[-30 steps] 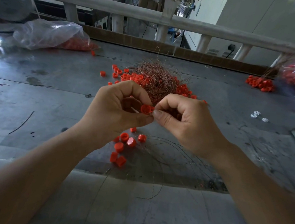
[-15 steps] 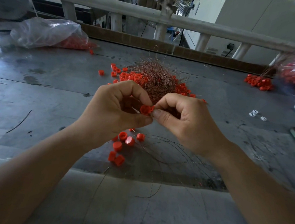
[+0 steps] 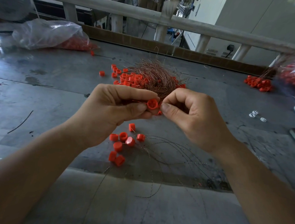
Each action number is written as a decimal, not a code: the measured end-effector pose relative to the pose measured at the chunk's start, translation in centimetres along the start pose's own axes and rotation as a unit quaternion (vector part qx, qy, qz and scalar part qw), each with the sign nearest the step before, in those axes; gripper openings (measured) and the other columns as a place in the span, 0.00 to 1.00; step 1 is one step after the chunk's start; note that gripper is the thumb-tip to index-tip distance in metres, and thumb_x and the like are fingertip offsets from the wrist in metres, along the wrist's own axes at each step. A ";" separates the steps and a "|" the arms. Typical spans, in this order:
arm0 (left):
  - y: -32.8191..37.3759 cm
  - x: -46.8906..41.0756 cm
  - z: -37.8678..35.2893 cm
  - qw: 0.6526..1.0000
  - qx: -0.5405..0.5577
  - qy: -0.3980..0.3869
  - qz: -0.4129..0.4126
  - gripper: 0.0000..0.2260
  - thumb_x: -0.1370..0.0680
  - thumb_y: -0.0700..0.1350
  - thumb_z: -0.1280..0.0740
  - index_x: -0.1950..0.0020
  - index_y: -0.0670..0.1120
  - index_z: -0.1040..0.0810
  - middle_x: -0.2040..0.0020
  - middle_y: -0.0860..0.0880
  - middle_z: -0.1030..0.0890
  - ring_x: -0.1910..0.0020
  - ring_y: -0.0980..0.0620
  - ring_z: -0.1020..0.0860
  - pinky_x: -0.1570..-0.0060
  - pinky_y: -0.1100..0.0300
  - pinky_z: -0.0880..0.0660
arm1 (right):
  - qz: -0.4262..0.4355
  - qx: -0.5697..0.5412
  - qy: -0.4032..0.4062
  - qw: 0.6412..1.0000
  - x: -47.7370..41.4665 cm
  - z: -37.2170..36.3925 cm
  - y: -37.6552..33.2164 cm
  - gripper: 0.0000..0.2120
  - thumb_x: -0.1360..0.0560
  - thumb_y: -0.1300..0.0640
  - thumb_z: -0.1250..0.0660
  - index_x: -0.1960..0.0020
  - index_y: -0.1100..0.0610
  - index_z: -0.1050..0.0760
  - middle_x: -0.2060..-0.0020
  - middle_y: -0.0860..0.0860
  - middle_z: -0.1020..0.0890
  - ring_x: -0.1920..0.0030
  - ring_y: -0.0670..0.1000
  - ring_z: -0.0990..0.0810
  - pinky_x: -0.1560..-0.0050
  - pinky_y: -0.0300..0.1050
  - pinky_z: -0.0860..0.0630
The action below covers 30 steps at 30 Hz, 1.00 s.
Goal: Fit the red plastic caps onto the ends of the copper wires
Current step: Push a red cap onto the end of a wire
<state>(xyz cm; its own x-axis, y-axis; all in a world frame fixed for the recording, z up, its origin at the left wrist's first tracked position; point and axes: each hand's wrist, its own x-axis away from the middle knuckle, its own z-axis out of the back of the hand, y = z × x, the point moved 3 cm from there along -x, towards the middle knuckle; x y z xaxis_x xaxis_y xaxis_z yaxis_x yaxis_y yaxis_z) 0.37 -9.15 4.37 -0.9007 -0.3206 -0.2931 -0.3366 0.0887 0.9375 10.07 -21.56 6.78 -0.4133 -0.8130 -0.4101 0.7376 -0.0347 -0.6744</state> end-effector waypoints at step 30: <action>0.2 0.2 -0.1 1.000 0.001 0.002 0.002 0.12 0.39 0.40 0.31 0.58 0.46 0.16 0.59 0.47 0.15 0.59 0.51 0.17 0.61 0.66 0.22 | 0.004 -0.005 0.000 1.000 0.1 0.1 -0.1 0.06 0.29 0.55 0.35 0.65 0.51 0.25 0.76 0.40 0.27 0.74 0.41 0.30 0.73 0.29 0.36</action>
<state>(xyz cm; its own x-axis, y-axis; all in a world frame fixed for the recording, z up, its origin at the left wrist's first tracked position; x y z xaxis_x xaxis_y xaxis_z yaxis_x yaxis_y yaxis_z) 0.14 -9.26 4.51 -0.9011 -0.3231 -0.2892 -0.3341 0.0924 0.9380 10.03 -21.73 6.90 -0.4079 -0.8134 -0.4147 0.7354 -0.0235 -0.6773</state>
